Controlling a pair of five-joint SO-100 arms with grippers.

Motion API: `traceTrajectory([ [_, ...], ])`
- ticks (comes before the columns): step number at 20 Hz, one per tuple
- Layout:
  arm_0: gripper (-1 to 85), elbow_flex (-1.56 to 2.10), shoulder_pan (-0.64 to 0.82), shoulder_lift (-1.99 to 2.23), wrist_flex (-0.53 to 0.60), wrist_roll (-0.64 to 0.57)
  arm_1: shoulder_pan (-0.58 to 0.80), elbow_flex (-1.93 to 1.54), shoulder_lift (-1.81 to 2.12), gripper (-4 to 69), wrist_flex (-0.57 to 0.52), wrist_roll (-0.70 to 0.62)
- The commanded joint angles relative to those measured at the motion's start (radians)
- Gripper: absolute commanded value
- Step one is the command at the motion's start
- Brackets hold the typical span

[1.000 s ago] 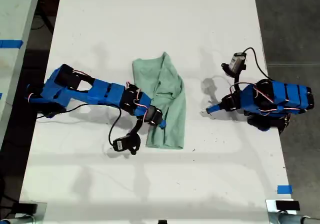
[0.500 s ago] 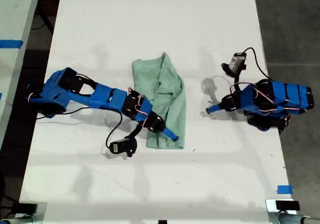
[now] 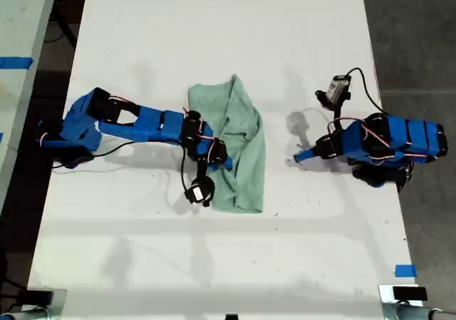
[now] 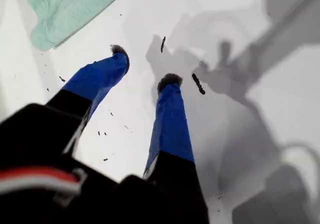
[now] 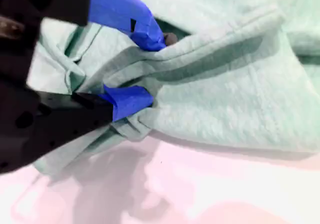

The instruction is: Fold t shirt

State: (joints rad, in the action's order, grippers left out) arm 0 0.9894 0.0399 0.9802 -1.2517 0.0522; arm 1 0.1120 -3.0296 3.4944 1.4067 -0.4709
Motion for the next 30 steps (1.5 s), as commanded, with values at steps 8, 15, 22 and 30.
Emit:
traceTrajectory([
  [8,15.8,-0.078,-0.035,0.232,-0.160,0.025,0.015,-0.052,0.011,15.6,-0.008,-0.005],
  [15,15.8,-0.026,-0.077,0.512,-0.288,0.060,0.015,-0.052,0.011,15.4,-0.008,-0.003],
  [22,15.8,0.775,-0.055,1.313,-0.270,0.247,0.012,-0.052,0.011,15.2,-0.008,-0.002],
  [30,9.9,1.911,-0.195,2.186,0.362,0.330,0.020,-0.052,0.011,15.0,-0.009,0.000],
])
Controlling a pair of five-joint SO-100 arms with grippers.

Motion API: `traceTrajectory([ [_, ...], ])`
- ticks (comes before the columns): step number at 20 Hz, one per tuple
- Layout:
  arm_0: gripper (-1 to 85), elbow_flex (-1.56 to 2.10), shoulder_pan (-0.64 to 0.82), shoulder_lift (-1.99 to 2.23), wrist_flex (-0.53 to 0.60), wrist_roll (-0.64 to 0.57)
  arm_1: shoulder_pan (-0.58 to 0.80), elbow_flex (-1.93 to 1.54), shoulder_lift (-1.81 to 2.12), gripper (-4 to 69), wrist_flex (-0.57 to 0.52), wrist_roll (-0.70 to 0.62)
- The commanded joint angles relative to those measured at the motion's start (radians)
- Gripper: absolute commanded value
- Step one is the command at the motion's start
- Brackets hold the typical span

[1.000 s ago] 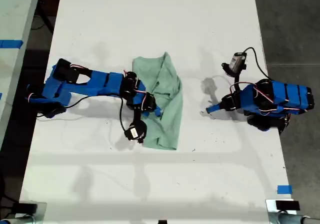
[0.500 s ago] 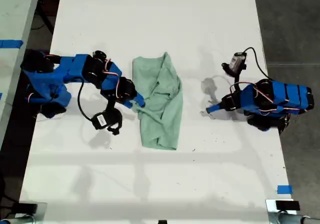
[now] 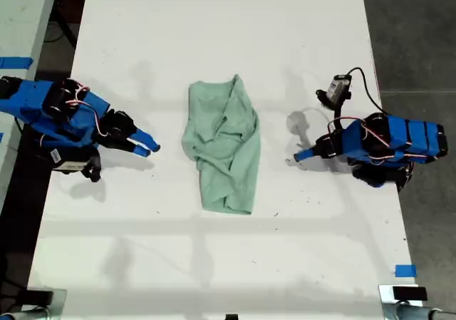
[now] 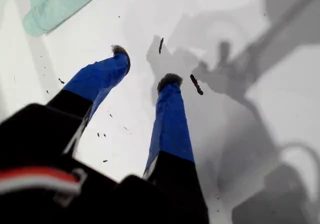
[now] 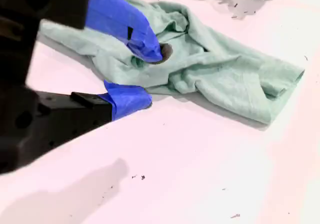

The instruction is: Fold t shirt

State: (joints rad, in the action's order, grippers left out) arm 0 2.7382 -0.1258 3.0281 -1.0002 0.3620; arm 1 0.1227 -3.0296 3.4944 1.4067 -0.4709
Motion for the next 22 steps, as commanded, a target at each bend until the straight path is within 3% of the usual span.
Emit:
traceTrajectory([
  [1,9.5,0.241,-0.037,0.235,0.118,0.025,0.009,-0.052,0.011,14.9,-0.009,0.000],
  [3,7.9,0.407,-0.038,0.506,0.114,-0.029,0.009,-0.052,0.011,14.8,-0.009,0.002],
  [5,5.0,0.482,-0.028,0.491,0.179,-0.052,0.009,-0.054,0.009,14.7,-0.011,0.005],
  [10,0.2,0.480,0.063,0.503,0.040,0.006,0.008,-0.054,0.009,14.4,-0.011,0.009],
  [13,-0.1,0.483,0.110,0.503,0.023,-0.025,0.005,-0.054,0.009,14.4,-0.011,0.011],
  [19,14.1,0.483,0.229,0.505,-0.023,-0.310,0.003,-0.054,0.009,14.0,-0.011,0.014],
  [22,24.3,0.485,0.192,0.505,-0.025,-0.288,0.003,-0.054,0.009,14.0,-0.011,0.012],
])
